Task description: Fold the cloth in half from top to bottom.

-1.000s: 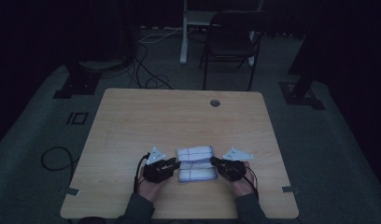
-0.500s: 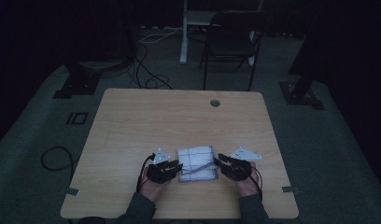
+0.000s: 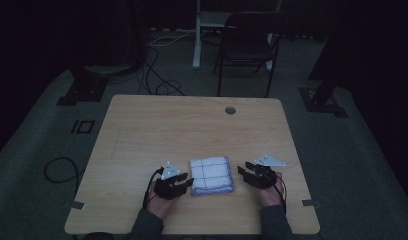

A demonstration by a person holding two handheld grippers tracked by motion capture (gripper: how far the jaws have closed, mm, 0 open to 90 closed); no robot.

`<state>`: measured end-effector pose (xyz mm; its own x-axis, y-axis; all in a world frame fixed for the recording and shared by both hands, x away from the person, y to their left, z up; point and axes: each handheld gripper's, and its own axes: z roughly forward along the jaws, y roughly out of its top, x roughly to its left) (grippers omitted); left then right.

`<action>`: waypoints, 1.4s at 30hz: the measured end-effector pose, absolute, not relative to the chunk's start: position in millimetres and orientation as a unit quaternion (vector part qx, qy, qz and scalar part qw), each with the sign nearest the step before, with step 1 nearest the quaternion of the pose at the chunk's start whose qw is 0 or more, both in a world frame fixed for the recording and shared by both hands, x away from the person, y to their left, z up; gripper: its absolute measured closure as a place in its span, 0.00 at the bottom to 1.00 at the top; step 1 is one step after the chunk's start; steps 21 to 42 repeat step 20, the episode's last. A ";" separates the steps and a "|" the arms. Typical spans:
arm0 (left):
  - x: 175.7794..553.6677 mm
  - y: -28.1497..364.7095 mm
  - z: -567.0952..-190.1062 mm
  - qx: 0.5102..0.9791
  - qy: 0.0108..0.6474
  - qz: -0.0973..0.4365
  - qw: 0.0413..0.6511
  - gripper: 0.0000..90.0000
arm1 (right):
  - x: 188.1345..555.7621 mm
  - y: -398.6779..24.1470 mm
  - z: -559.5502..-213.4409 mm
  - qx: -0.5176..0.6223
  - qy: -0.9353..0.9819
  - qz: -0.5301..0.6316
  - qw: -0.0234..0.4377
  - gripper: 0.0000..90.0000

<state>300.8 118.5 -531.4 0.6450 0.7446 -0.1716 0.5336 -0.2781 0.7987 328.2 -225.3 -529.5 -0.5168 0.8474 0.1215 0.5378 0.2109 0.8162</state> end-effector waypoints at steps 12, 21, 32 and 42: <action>331.3 189.3 -525.4 0.746 0.497 0.185 0.403 0.66 | 340.5 -245.9 -537.0 0.490 0.747 0.405 0.194 0.61; 338.2 219.7 -522.4 0.715 0.535 0.198 0.404 0.64 | 342.7 -253.2 -538.1 0.502 0.740 0.403 0.194 0.61; 338.2 219.7 -522.4 0.715 0.535 0.198 0.404 0.64 | 342.7 -253.2 -538.1 0.502 0.740 0.403 0.194 0.61; 338.2 219.7 -522.4 0.715 0.535 0.198 0.404 0.64 | 342.7 -253.2 -538.1 0.502 0.740 0.403 0.194 0.61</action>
